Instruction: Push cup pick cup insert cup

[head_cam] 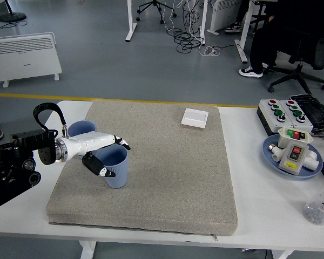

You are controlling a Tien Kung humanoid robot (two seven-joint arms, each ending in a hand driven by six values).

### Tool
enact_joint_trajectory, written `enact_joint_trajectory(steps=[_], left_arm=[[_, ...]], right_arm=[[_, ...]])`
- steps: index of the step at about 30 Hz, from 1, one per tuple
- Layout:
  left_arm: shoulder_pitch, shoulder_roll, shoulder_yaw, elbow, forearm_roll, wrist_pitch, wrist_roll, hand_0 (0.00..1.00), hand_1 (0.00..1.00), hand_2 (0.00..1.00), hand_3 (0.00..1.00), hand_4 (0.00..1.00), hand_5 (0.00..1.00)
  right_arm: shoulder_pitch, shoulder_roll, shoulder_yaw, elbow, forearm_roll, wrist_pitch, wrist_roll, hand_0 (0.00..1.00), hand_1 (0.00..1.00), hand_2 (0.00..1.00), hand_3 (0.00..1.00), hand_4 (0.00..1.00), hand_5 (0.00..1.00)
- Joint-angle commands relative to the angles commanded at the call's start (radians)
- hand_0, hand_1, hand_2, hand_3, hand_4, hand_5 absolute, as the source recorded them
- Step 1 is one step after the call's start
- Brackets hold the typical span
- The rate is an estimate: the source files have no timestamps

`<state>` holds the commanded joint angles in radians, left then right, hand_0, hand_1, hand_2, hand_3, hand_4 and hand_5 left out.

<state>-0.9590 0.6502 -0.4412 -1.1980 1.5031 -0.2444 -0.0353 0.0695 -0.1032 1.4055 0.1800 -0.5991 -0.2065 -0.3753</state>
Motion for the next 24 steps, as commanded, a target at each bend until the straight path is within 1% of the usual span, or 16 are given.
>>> enact_joint_trajectory(steps=[1, 3, 4, 5, 6, 7, 9, 11, 13, 15, 17, 20, 23, 24], left_arm=[[0.001, 0.002, -0.005, -0.005, -0.001, -0.001, 0.003, 0.56, 0.569, 0.604, 0.468, 0.382, 0.002], [0.011, 0.027, -0.051, -0.055, -0.028, -0.019, 0.039, 0.56, 0.569, 0.604, 0.468, 0.382, 0.002], [0.012, 0.035, -0.071, -0.08, -0.046, -0.025, 0.056, 0.56, 0.569, 0.604, 0.468, 0.382, 0.002], [0.008, 0.053, -0.096, -0.113, -0.065, -0.037, 0.078, 0.557, 0.556, 0.564, 0.446, 0.369, 0.002], [0.007, 0.06, -0.112, -0.138, -0.073, -0.041, 0.089, 0.557, 0.556, 0.564, 0.446, 0.369, 0.002], [-0.001, 0.074, -0.136, -0.166, -0.073, -0.047, 0.105, 0.557, 0.556, 0.564, 0.446, 0.369, 0.002], [-0.017, 0.093, -0.181, -0.209, -0.065, -0.053, 0.122, 0.557, 0.556, 0.564, 0.446, 0.369, 0.002], [-0.033, 0.107, -0.217, -0.222, -0.057, -0.057, 0.13, 0.558, 0.55, 0.55, 0.444, 0.375, 0.002], [-0.049, 0.115, -0.238, -0.216, -0.051, -0.06, 0.134, 0.558, 0.55, 0.55, 0.444, 0.375, 0.002], [-0.068, 0.12, -0.253, -0.195, -0.038, -0.064, 0.139, 0.558, 0.55, 0.55, 0.444, 0.375, 0.002], [-0.093, 0.115, -0.259, -0.146, -0.025, -0.065, 0.136, 0.564, 0.551, 0.552, 0.444, 0.375, 0.002], [-0.11, 0.108, -0.251, -0.085, -0.011, -0.065, 0.129, 0.564, 0.551, 0.552, 0.444, 0.375, 0.002], [-0.123, 0.085, -0.233, 0.01, -0.011, -0.059, 0.103, 0.568, 0.553, 0.553, 0.444, 0.374, 0.002], [-0.124, 0.081, -0.231, 0.029, -0.011, -0.058, 0.099, 0.568, 0.553, 0.553, 0.444, 0.374, 0.002]], right_arm=[[0.0, 0.0, 0.0, 0.0, 0.0, 0.0, 0.0, 0.678, 0.618, 0.647, 0.607, 0.148, 0.559], [0.001, 0.0, 0.002, 0.0, 0.003, -0.001, 0.001, 0.678, 0.618, 0.647, 0.607, 0.148, 0.559], [0.001, 0.0, 0.002, 0.0, 0.003, -0.001, 0.001, 0.678, 0.618, 0.647, 0.607, 0.148, 0.559], [0.002, -0.001, 0.004, 0.0, 0.004, -0.001, 0.002, 0.677, 0.618, 0.648, 0.607, 0.148, 0.559], [0.002, -0.001, 0.005, 0.0, 0.004, -0.001, 0.002, 0.677, 0.618, 0.648, 0.607, 0.148, 0.559], [0.002, -0.001, 0.007, 0.0, 0.002, -0.001, 0.002, 0.677, 0.618, 0.648, 0.607, 0.148, 0.559], [0.002, -0.003, 0.007, 0.0, 0.001, -0.001, 0.002, 0.677, 0.618, 0.648, 0.607, 0.148, 0.559], [0.002, -0.004, 0.006, 0.0, 0.002, 0.0, 0.002, 0.677, 0.618, 0.647, 0.608, 0.148, 0.559], [0.002, -0.005, 0.004, 0.0, 0.003, -0.001, 0.002, 0.677, 0.618, 0.647, 0.608, 0.148, 0.559], [0.001, -0.005, 0.002, 0.0, 0.005, -0.001, 0.001, 0.677, 0.618, 0.647, 0.608, 0.148, 0.559], [-0.002, -0.005, -0.001, 0.0, 0.005, -0.002, 0.0, 0.677, 0.618, 0.647, 0.607, 0.148, 0.558], [-0.005, -0.005, -0.004, 0.0, 0.006, -0.002, -0.001, 0.677, 0.618, 0.647, 0.607, 0.148, 0.558], [-0.009, -0.004, -0.01, 0.0, 0.008, -0.004, -0.002, 0.677, 0.618, 0.646, 0.608, 0.147, 0.557], [-0.009, -0.004, -0.012, 0.0, 0.009, -0.004, -0.002, 0.677, 0.618, 0.646, 0.608, 0.147, 0.557]])
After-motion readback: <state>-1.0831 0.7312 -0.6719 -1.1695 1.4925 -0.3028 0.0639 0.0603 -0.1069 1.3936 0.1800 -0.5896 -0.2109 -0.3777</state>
